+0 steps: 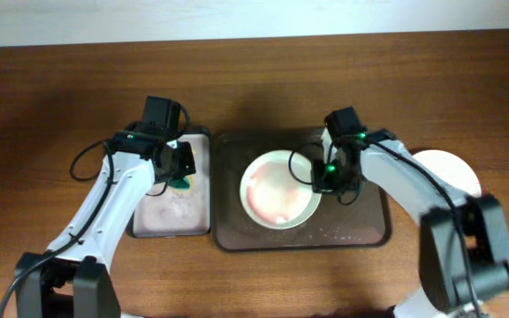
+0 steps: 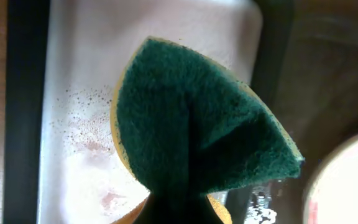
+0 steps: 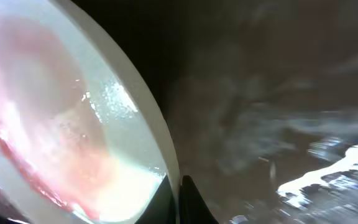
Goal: Clean dirty plates on tray and stack at the side
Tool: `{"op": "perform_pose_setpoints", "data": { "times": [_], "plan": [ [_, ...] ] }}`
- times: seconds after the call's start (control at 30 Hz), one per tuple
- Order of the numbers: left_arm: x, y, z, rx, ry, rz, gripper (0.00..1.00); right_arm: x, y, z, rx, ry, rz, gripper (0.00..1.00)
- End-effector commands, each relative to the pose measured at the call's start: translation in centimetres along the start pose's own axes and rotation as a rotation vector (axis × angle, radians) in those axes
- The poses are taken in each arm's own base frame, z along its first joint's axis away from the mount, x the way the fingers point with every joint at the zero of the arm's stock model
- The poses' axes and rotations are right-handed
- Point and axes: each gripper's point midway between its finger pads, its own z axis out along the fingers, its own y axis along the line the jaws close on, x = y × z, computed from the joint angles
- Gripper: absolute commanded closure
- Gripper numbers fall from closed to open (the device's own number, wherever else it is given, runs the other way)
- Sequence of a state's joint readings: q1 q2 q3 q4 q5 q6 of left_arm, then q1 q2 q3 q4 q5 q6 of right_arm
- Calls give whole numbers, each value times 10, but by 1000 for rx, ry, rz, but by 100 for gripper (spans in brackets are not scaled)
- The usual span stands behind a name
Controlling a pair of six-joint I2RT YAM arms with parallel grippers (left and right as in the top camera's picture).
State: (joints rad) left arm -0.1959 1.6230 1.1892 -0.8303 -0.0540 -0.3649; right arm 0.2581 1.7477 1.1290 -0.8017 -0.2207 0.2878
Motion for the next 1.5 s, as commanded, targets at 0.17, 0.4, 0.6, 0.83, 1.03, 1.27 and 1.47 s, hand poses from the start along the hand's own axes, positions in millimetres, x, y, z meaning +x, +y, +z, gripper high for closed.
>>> {"op": "perform_pose_setpoints", "data": {
  "times": [0.17,0.4,0.6,0.83,1.03,1.27,1.47],
  "plan": [
    [25,13,37,8,-4,107,100,-36,-44,-105,388,-375,-23,96],
    [33,16,55,11,-40,105,98,-40,-15,-128,659,-540,-185,96],
    [39,18,60,9,-31,105,99,-37,36,-161,847,-773,-322,96],
    [39,18,60,9,-31,105,99,-29,57,-197,1003,-958,-336,96],
    [39,18,60,9,-31,105,100,-35,53,-170,836,-870,-288,96],
    [30,22,60,-22,-67,102,98,-41,-36,-128,597,-566,66,96],
    [36,24,60,-27,-45,104,43,-34,-130,-127,418,-414,429,96]
  ]
}}
